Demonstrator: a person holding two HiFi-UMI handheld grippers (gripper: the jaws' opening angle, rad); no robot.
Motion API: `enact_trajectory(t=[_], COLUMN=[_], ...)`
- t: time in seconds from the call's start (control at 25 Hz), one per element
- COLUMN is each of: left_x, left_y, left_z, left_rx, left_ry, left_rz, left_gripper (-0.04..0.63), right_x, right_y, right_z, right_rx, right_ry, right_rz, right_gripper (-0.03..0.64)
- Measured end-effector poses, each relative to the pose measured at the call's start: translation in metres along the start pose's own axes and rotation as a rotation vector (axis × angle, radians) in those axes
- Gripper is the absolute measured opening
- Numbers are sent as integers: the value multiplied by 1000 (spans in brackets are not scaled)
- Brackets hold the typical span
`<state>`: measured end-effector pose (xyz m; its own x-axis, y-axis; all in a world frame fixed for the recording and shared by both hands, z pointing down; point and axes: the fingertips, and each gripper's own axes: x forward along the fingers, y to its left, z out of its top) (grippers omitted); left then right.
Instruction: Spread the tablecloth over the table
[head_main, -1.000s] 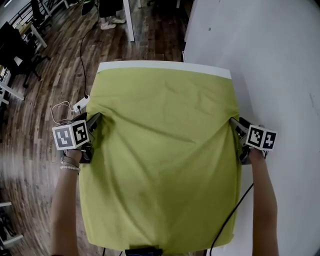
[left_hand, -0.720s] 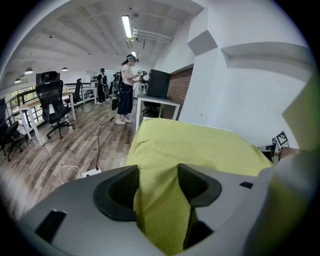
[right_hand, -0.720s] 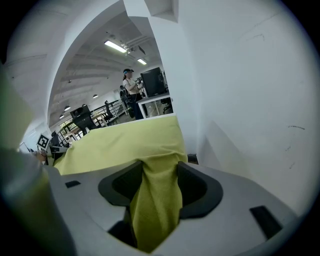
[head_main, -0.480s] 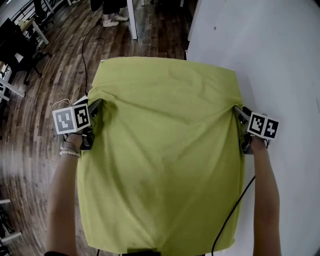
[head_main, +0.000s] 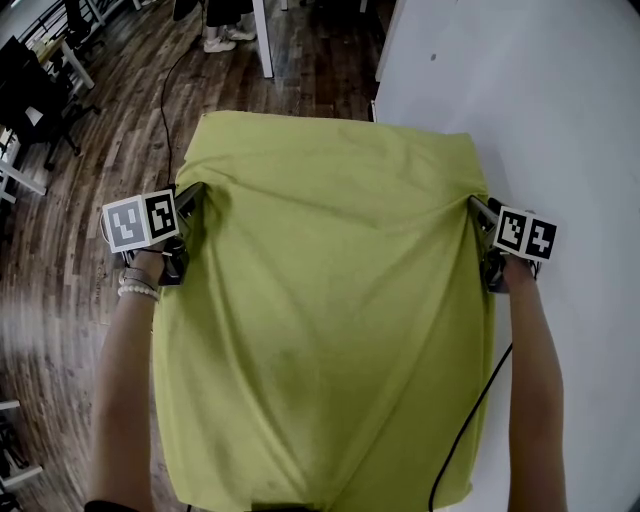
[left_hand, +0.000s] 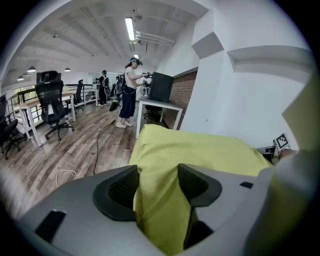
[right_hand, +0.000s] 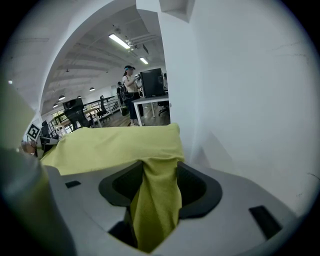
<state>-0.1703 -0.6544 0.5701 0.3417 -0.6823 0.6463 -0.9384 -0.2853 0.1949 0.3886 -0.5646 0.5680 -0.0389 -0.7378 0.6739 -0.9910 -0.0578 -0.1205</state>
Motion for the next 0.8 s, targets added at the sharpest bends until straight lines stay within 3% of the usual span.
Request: enact_trajectory(t=[0.2,0.44,0.8], left_x=[10,-1,-135], left_y=[0,3,12], left_z=[12,6,-72], left_rx=[47,33,15], left_ry=[-8,-17,2], left_rz=[20,17,-40], left_gripper=[275,273,267], right_x=[9,-4,-126], right_y=[-3,1,13], right_z=[12,5,-71], right_rx=[-7,-42,32], right_ry=[-9,-43,-74], right_rz=[-26,-59,41], right_gripper=[233,233,233])
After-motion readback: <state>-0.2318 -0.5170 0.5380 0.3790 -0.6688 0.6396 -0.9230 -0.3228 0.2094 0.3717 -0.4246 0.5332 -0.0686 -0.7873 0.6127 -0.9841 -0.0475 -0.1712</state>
